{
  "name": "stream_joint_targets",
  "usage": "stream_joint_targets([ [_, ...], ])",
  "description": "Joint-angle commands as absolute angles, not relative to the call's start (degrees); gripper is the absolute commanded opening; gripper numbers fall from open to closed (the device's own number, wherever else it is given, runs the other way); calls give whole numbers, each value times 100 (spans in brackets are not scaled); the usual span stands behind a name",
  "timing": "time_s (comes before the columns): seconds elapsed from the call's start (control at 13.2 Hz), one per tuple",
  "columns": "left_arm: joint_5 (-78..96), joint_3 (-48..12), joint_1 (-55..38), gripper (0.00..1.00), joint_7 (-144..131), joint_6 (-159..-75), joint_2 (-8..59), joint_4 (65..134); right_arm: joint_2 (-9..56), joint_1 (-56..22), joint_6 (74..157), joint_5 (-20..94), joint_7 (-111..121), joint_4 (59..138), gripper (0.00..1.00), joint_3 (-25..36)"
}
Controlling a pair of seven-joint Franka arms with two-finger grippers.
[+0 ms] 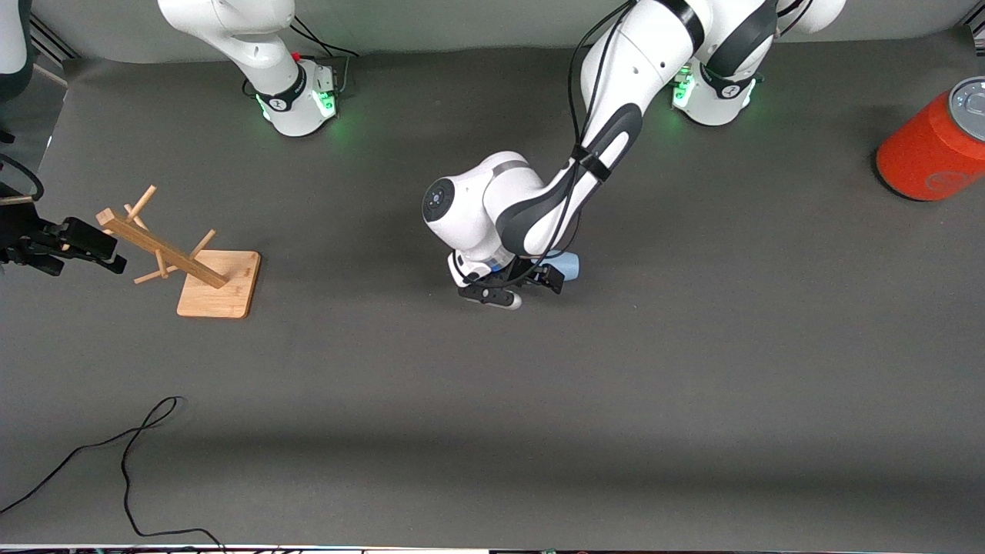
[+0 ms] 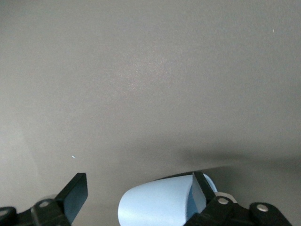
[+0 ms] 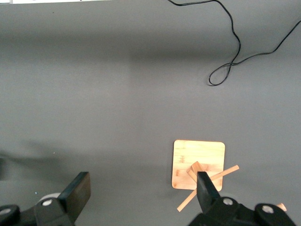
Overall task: Rotate and upright cup with both arms
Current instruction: 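Lower the left gripper and grasp the rim of the lying cup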
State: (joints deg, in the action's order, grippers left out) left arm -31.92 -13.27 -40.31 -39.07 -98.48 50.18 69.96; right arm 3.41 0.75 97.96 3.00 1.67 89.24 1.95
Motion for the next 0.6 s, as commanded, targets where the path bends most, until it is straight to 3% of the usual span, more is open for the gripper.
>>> stream_joint_targets([
  [0.0,-3243,-1292,-4069,99,-3569,-9729,4974,7101,325,-106,9879,255,281,8956,100,369],
  [0.38,-3129,-1301,-4122,97,-3175,-9511,5054,7207,316,-114,9879,246,343,8982,100,369],
  [0.45,-3120,-1301,-4105,93,-3008,-9501,5054,7207,316,-114,9870,246,334,8982,100,369],
  [0.53,-3120,-1301,-4096,79,-2980,-9501,5045,7198,308,-114,9870,246,334,8974,100,369],
])
